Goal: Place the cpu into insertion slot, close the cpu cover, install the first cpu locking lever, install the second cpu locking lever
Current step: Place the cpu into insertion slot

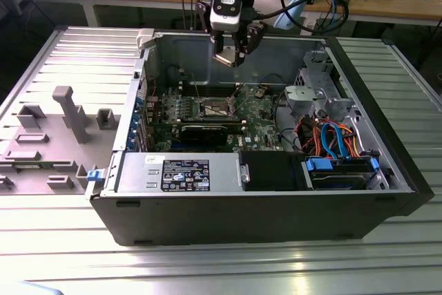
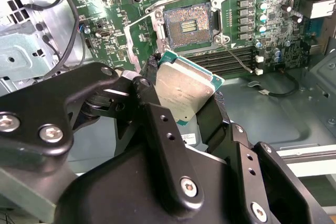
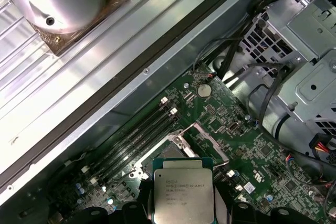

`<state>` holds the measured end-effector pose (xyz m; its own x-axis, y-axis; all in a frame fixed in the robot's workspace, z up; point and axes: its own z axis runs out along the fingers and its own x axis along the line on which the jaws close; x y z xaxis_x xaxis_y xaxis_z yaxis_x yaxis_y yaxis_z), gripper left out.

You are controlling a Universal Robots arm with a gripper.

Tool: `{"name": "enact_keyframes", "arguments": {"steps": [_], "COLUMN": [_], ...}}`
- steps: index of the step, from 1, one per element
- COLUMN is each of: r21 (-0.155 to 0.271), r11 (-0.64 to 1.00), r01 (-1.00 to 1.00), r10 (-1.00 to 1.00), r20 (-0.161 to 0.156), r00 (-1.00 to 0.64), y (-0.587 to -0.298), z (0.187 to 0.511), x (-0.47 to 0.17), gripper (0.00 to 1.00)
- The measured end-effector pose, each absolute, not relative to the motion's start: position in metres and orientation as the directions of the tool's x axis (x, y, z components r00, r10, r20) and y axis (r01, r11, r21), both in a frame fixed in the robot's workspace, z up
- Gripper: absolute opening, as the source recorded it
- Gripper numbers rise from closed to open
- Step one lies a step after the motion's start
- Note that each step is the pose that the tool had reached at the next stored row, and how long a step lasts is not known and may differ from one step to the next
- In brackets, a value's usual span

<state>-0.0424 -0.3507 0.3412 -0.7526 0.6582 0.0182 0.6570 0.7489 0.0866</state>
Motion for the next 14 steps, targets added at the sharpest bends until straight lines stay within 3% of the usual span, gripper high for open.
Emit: {"name": "enact_keyframes", "arguments": {"steps": [14], "r21": [0.086], "r11": [0.740], "r01": [0.667], "r10": [0.668], "r20": [0.018], "r00": [-0.744], "y": [-0.3507], "z": [0.3409], "x": [-0.0424], "gripper": [0.55]}}
